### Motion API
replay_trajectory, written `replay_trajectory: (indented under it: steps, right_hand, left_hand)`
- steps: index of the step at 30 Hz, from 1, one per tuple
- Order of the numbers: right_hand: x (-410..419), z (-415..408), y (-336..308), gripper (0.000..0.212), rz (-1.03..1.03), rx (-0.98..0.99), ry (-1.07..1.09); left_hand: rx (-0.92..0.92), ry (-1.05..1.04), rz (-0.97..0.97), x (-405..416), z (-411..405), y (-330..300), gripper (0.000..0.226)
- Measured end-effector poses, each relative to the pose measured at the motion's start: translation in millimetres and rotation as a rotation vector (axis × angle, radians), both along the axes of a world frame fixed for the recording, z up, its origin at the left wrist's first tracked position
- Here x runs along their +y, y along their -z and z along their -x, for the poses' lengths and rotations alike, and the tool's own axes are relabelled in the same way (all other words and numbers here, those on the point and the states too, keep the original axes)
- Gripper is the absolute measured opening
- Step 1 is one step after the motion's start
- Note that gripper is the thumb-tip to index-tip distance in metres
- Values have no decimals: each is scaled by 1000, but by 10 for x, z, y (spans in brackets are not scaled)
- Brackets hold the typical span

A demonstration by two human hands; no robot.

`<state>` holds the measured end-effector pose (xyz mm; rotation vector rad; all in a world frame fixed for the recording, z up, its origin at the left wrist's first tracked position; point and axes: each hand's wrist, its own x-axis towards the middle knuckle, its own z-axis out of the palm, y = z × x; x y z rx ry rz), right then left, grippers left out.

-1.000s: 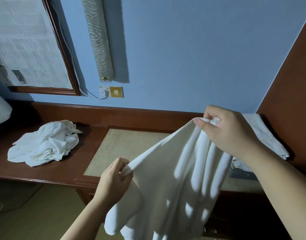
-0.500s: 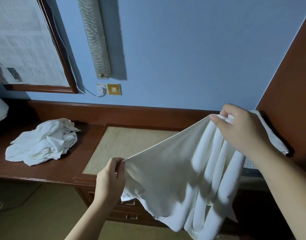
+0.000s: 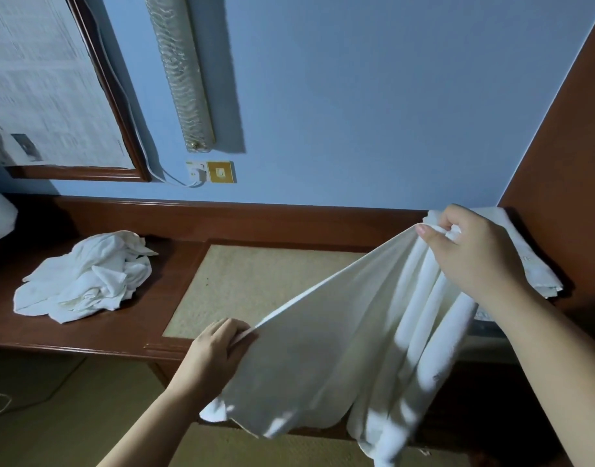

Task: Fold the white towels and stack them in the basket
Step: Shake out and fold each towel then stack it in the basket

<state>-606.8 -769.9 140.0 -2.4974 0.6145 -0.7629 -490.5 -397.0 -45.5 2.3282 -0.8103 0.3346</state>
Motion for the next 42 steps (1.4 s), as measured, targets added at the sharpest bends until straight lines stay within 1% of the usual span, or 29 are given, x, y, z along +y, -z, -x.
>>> replay_trajectory:
  steps: [2, 4, 6, 8, 9, 11, 13, 14, 15, 16, 18, 19, 20, 21, 22, 23, 24, 26, 29, 32, 34, 36, 39, 41, 42]
  right_hand:
    - [19, -12, 40, 42, -2, 10, -10]
    - [45, -36, 93, 41, -7, 18, -16]
    - [66, -60, 134, 41, -16, 9, -10]
    - [72, -94, 178, 40, -27, 21, 8]
    - [73, -114, 201, 39, -34, 36, 24]
    - [88, -157, 236, 35, -46, 77, 40]
    - [176, -196, 267, 27, -53, 148, 1]
    - [237, -212, 286, 20, -59, 190, -59]
    - [330, -225, 302, 21, -75, 247, -155]
    - [439, -237, 316, 36, -108, 325, -283]
    - [654, -278, 389, 73, -208, 508, -532]
    - [756, -300, 417, 84, -218, 582, -602]
    - [840, -316, 425, 86, -220, 617, -652]
    - [886, -330, 425, 78, -219, 617, -680]
    - [900, -347, 427, 64, -209, 599, -694]
    - [912, -346, 412, 51, -195, 583, -702]
    - [903, -348, 406, 45, -189, 581, -712]
    - [877, -342, 405, 40, -198, 590, -727]
    - [876, -343, 417, 36, -185, 541, -718]
    - [904, -332, 387, 45, -211, 435, -695]
    - [911, -317, 355, 47, -268, 373, -657]
    - [900, -305, 332, 44, -298, 329, -595]
    - [863, -293, 371, 36, -373, 287, -493]
    - [851, -294, 444, 36, -446, 257, -413]
    - [857, -295, 487, 36, -477, 247, -371]
  left_hand:
    - [57, -9, -47, 90, -44, 70, 25]
    - [170, -92, -90, 152, -41, 131, 9]
    - [331, -222, -48, 155, -11, 175, 16]
    - [477, -325, 60, 83, 26, 116, 20]
    - [522, -349, 107, 29, 47, 47, 24]
    - [540, -335, 155, -99, 84, -118, 35]
    - [517, -251, 170, -255, 144, -345, 42]
    - [498, -186, 174, -331, 174, -477, 42]
    - [477, -109, 176, -404, 201, -615, 41]
    - [446, -30, 173, -476, 226, -749, 38]
    - [343, 109, 122, -601, 277, -974, 31]
    - [270, 164, 75, -646, 295, -1054, 27]
    - [190, 216, 23, -679, 300, -1105, 23]
    - [117, 271, -26, -696, 302, -1136, 19]
    - [64, 327, -62, -699, 297, -1150, 18]
    - [36, 373, -85, -692, 290, -1157, 19]
    - [14, 401, -94, -677, 281, -1164, 22]
    - [-48, 411, -89, -637, 264, -1198, 26]
    - [-140, 365, -48, -563, 249, -1271, 22]
    - [-155, 288, -69, -461, 188, -1279, 27]
    - [-105, 229, -122, -372, 128, -1224, 30]
    - [29, 148, -72, -289, 110, -1163, 27]
    - [306, 22, 157, -202, 194, -1090, 14]
    - [526, 29, 388, -157, 256, -1000, 11]
    - [637, 52, 530, -148, 289, -940, 14]
